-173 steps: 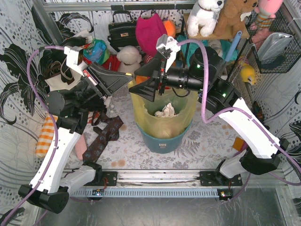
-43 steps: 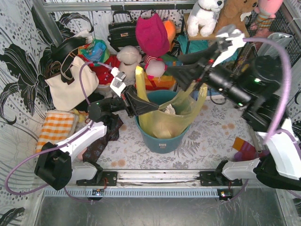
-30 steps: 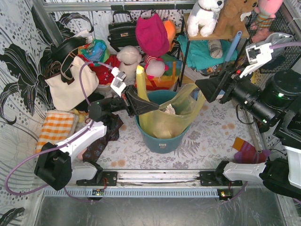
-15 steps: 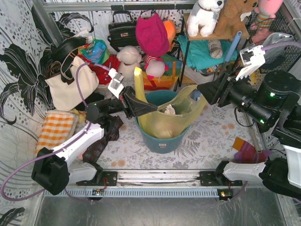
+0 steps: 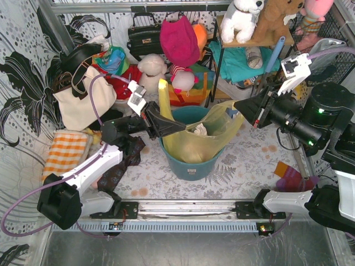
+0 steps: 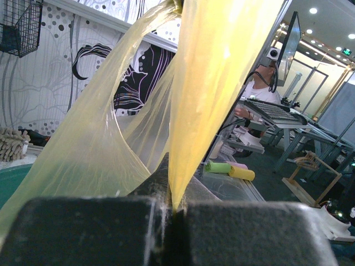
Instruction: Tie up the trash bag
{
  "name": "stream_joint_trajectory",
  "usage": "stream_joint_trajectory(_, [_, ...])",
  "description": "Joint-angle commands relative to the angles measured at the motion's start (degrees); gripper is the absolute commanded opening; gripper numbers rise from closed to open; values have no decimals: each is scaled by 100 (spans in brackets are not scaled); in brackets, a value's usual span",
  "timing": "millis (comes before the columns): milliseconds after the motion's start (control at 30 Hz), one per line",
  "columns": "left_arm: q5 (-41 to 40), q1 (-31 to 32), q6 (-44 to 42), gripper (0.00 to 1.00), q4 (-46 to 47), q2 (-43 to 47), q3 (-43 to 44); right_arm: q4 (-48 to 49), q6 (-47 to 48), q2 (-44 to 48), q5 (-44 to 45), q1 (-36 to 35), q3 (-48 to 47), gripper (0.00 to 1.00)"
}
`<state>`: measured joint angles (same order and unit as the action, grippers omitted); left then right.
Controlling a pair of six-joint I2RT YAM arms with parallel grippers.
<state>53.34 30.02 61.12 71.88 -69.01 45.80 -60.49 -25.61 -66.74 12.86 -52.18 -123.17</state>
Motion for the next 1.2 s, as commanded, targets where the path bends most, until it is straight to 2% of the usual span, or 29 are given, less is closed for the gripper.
stream_joint_trajectory(0, [-104,37,-146,0,26,150,8,140,-28,3,-109,-28,-97,2])
stream_joint_trajectory(267, [-174,39,-313,0,-209,274,-27,1448,267,-97,25,-24,138,0])
stream_joint_trajectory(533, [-306,35,-729,0,-798,493,8,1979,406,-181,603,-23,308,0])
stream_joint_trajectory(600, [-428,38,-957,10,-1141,628,4,2139,425,-140,755,-29,501,0])
stream_joint_trajectory(633, [-480,37,-1067,18,-1308,710,6,2157,425,-134,839,-21,556,0])
stream_joint_trajectory(667, [-527,32,-1177,32,-1467,794,8,2159,436,-144,904,-27,597,0])
stream_joint_trajectory(800, [-724,39,-1647,58,-2256,1160,140,2116,424,-220,969,-28,663,0])
stream_joint_trajectory(900, [-1067,39,-2157,67,-3196,1538,487,2142,408,-234,923,-24,706,0])
stream_joint_trajectory(933, [-1305,39,-2369,68,-3822,1666,661,2138,405,-242,914,-24,708,0])
stream_joint_trajectory(1067, [-2219,38,-3009,70,-5497,1951,1617,2096,394,-252,889,-28,731,0])
stream_joint_trajectory(1167, [-2492,37,-3314,71,-6401,1844,2537,2077,404,-277,873,-28,730,0])
